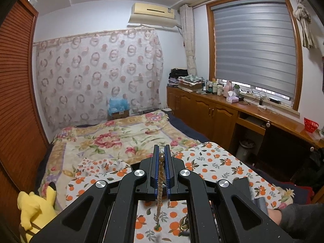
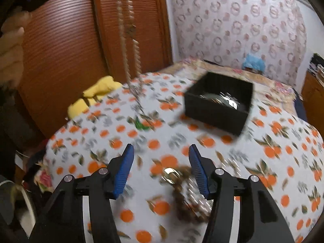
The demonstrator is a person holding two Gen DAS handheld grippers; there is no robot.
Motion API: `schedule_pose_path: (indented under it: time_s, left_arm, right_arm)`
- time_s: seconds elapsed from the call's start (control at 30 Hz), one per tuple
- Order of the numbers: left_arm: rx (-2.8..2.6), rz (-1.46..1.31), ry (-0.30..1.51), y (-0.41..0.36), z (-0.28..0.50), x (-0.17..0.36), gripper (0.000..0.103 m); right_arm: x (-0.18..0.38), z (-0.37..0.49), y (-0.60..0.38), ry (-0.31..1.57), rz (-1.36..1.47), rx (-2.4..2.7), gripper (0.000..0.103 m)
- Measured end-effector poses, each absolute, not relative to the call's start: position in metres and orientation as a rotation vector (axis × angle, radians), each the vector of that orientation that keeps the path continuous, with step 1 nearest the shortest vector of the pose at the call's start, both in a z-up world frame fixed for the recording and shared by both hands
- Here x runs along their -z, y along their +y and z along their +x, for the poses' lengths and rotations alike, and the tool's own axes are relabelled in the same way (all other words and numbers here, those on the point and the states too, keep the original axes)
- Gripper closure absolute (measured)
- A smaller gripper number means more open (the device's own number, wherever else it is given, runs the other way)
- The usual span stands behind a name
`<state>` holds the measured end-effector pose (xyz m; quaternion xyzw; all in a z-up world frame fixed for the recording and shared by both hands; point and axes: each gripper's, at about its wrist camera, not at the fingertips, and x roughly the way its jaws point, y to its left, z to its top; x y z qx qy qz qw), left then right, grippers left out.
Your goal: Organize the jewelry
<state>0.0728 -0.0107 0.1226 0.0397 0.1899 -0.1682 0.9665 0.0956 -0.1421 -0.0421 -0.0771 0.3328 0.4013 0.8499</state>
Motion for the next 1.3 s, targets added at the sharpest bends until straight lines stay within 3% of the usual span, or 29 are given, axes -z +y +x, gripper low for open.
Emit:
schedule_pose_path:
  time_s: [0.17,0.23,0.27,0.3,0.87,1.3]
  left_arm:
    - [0.339,0.080,0.385,-0.012,0.073,-0.123,0.099]
    - [0.335,0.075,0.387,-0.011,0.074,-0.123,0.099]
    - [0.330,0.078,0.390,-0.012,0.073,-0.122,0.099]
    - [0.323,0.082,0.393,-0.011,0.074,-0.120,0.099]
    - [0.251,0.112,0.551,-0.006,0.106,-0.052,0.099]
    - [0.283,0.071,0.527,-0.004,0.125,-0.053,0.099]
  right_arm:
    - [0.037,0.112,-0.112,0.704,-0.157,-0.884,0.045]
    - [0.045,0.119,-0.105,0.738,-0.178,-0.867,0.065]
    - [0.048,0.121,-0.104,0.753,-0.188,-0.860,0.090]
    - [0.051,0.122,-0.105,0.760,-0.193,-0.858,0.095]
    - [0.006,0.119,-0.154,0.605,-0.146,-0.770,0.096]
    - [-0.020,0.159,-0.163,0.562,-0.182,-0.719,0.095]
